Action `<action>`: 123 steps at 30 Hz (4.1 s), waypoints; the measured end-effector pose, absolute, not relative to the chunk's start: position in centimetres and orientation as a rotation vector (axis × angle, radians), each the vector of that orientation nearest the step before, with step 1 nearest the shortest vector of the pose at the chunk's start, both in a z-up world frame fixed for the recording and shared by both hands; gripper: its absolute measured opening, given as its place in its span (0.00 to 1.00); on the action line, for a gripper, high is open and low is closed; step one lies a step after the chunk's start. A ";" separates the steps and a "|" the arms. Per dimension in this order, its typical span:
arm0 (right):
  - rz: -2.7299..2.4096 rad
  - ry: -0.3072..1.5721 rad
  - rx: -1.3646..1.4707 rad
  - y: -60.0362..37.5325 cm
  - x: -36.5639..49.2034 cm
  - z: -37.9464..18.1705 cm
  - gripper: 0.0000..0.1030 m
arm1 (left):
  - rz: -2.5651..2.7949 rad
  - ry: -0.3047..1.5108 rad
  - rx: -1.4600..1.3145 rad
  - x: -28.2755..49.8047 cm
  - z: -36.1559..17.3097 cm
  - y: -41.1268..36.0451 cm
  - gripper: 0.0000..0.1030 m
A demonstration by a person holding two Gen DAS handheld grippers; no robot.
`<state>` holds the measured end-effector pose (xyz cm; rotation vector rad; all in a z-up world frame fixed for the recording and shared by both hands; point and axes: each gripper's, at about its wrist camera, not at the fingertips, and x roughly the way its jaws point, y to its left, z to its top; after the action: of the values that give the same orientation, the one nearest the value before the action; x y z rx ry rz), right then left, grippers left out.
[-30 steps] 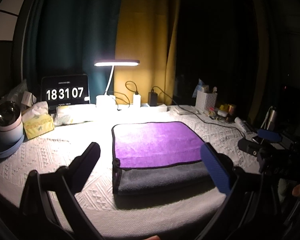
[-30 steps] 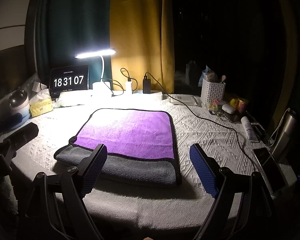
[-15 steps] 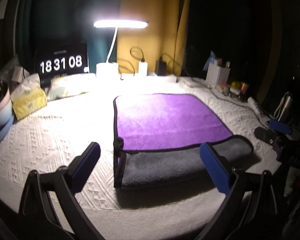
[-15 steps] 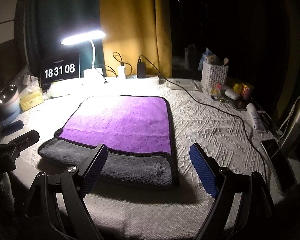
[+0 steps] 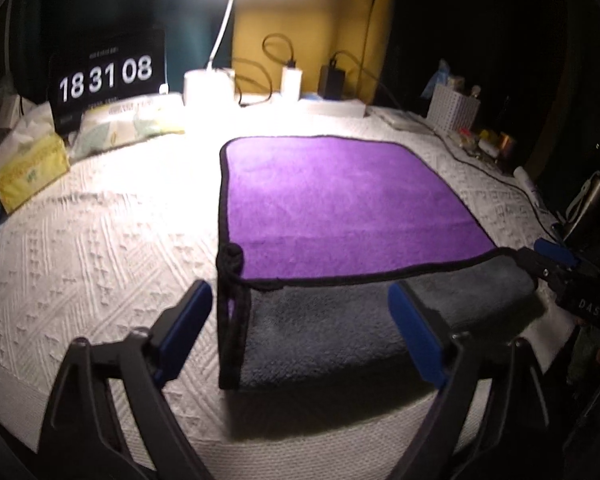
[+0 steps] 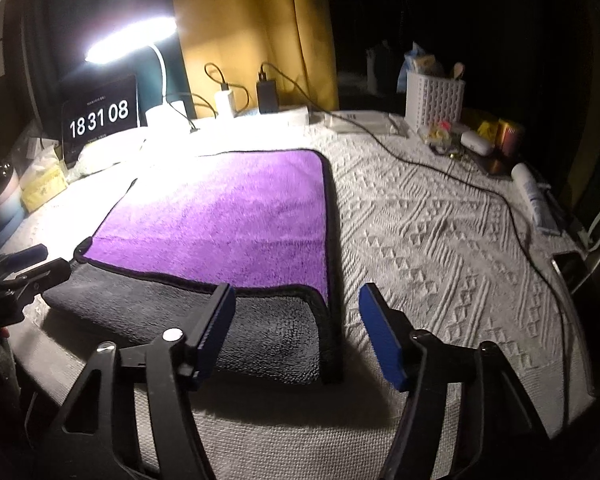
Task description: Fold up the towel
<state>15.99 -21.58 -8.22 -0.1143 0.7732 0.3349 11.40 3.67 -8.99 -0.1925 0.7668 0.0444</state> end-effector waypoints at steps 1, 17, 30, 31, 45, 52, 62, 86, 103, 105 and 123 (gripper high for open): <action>0.339 0.784 -0.108 -21.7 16.2 -8.5 0.56 | 0.047 0.783 -0.208 11.7 -9.3 3.9 0.85; 0.356 0.872 -0.093 -22.0 17.4 -10.7 0.24 | 0.115 0.871 -0.231 12.4 -11.2 5.0 0.30; 0.342 0.779 -0.166 -21.3 16.6 -8.4 0.06 | 0.117 0.814 -0.226 11.2 -9.8 5.2 0.08; 0.342 0.771 -0.169 -21.3 16.6 -8.2 0.06 | 0.118 0.809 -0.227 11.2 -9.7 5.1 0.08; 0.351 0.698 -0.183 -20.8 17.4 -5.6 0.06 | 0.115 0.727 -0.203 11.5 -7.3 5.5 0.08; 0.354 0.664 -0.187 -20.4 18.2 -4.7 0.06 | 0.111 0.683 -0.186 12.1 -5.9 5.4 0.08; 0.351 0.616 -0.181 -19.9 19.8 -3.5 0.06 | 0.110 0.633 -0.182 13.6 -4.4 6.3 0.08; 0.357 0.549 -0.192 -18.2 25.1 -1.7 0.06 | 0.146 0.549 -0.171 17.7 -2.7 8.5 0.08; 0.367 0.556 -0.211 -16.8 29.9 -2.9 0.06 | 0.177 0.544 -0.105 22.1 -3.7 8.9 0.08; 0.369 0.559 -0.212 -16.6 30.5 -3.2 0.06 | 0.179 0.545 -0.098 22.5 -3.9 9.0 0.08; 0.358 0.635 -0.251 -14.8 36.5 -7.4 0.06 | 0.201 0.628 -0.031 29.0 -7.6 9.7 0.08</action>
<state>36.51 -14.85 -7.42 -0.2515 0.6354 0.3576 28.95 9.71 -7.55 -0.0310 0.6276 0.2013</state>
